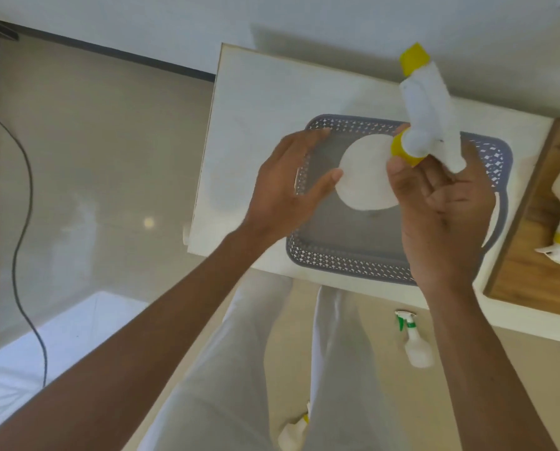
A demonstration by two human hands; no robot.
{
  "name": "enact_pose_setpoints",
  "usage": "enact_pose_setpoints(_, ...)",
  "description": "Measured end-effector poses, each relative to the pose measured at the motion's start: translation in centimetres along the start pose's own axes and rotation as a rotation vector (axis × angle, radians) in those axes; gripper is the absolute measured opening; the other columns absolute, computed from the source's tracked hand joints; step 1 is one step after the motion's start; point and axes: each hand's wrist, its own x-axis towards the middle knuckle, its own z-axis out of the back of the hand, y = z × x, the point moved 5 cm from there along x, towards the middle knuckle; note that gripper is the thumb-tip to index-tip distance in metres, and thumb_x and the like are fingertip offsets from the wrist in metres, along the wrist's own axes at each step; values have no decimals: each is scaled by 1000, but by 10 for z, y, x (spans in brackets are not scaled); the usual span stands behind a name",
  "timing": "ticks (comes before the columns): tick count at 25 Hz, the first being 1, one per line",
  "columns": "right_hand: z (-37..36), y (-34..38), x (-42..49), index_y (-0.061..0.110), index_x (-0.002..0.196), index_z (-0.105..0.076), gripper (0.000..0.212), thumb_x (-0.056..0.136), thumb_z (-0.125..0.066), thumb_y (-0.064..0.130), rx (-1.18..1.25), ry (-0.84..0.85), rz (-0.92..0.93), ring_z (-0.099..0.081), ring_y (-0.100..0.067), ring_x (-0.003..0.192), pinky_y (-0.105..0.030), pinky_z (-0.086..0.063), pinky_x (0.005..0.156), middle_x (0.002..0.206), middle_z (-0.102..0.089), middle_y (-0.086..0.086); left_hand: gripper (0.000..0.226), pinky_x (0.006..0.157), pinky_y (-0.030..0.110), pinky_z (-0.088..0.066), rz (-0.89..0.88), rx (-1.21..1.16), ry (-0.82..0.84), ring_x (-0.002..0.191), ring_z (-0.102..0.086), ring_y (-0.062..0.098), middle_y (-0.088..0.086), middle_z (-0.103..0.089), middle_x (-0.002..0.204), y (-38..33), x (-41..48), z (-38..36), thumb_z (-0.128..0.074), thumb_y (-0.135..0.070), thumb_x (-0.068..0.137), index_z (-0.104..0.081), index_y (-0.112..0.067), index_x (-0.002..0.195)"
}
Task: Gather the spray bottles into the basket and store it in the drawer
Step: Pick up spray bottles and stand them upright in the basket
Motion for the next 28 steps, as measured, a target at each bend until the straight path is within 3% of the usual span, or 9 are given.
enact_pose_setpoints(3,-7,-15,1,-3,118,-55,37,86,-75,1,-66,-174,19,-67,-2,103,-23,-55,94,106,-65,-6,73,110,30,-46,-43,133,-98,129,-56,20,7,-59,138,-9,-9,-16,-81,-40,77,-55,-6,137)
enact_pose_setpoints(6,-21,-35,1,3,112,-58,38,82,-80,4,-95,-234,-1,-70,-11,105,-24,-57,93,106,-68,-3,82,113,23,-37,35,176,-75,137,-49,23,13,-54,145,-3,-7,-36,-86,-32,73,-51,0,140)
enact_pose_setpoints(9,-32,-56,4,17,109,-60,37,80,-83,10,-171,-210,-8,-71,-18,108,-41,-61,93,108,-72,-6,69,113,31,-40,124,232,-78,141,-46,26,15,-50,149,11,0,-45,-80,-17,81,-49,1,141)
enact_pose_setpoints(11,-36,-67,5,18,110,-61,37,81,-84,14,-231,-193,6,-72,-18,107,-44,-62,91,111,-72,-10,67,114,34,-38,165,259,-34,144,-40,27,15,-44,154,21,2,-50,-73,-11,86,-44,0,145)
enact_pose_setpoints(15,-39,-83,7,16,113,-62,39,81,-84,16,-312,-172,40,-72,-15,105,-39,-62,89,108,-71,-3,68,113,41,-38,233,278,17,147,-35,28,12,-33,160,31,6,-60,-64,-7,91,-32,-3,151)
enact_pose_setpoints(20,-35,-90,11,3,112,-64,41,80,-85,19,-347,-194,49,-69,-4,99,-20,-58,90,106,-70,0,67,113,41,-39,201,288,44,151,-25,24,11,-26,163,34,7,-65,-58,-8,96,-25,-3,154)
enact_pose_setpoints(23,-30,-88,9,3,121,-62,49,81,-85,20,-360,-115,16,-66,-6,113,-24,-55,100,119,-70,-1,72,108,35,-43,208,322,37,147,-35,22,5,-24,164,26,1,-62,-58,-9,95,-21,-9,156)
enact_pose_setpoints(26,2,-82,-2,3,131,-59,59,80,-85,19,-328,-169,-53,-61,-12,125,-31,-51,108,130,-66,-4,65,108,23,-42,193,325,-141,140,-46,21,4,-37,159,2,-30,-43,-54,-4,96,-28,-10,155)
enact_pose_setpoints(28,46,-76,-15,2,132,-58,60,81,-84,16,-268,-318,-105,-61,-13,126,-33,-52,108,132,-65,-7,55,112,23,-39,-6,410,-326,136,-50,25,12,-50,149,-36,-61,-35,-56,1,93,-42,-4,146)
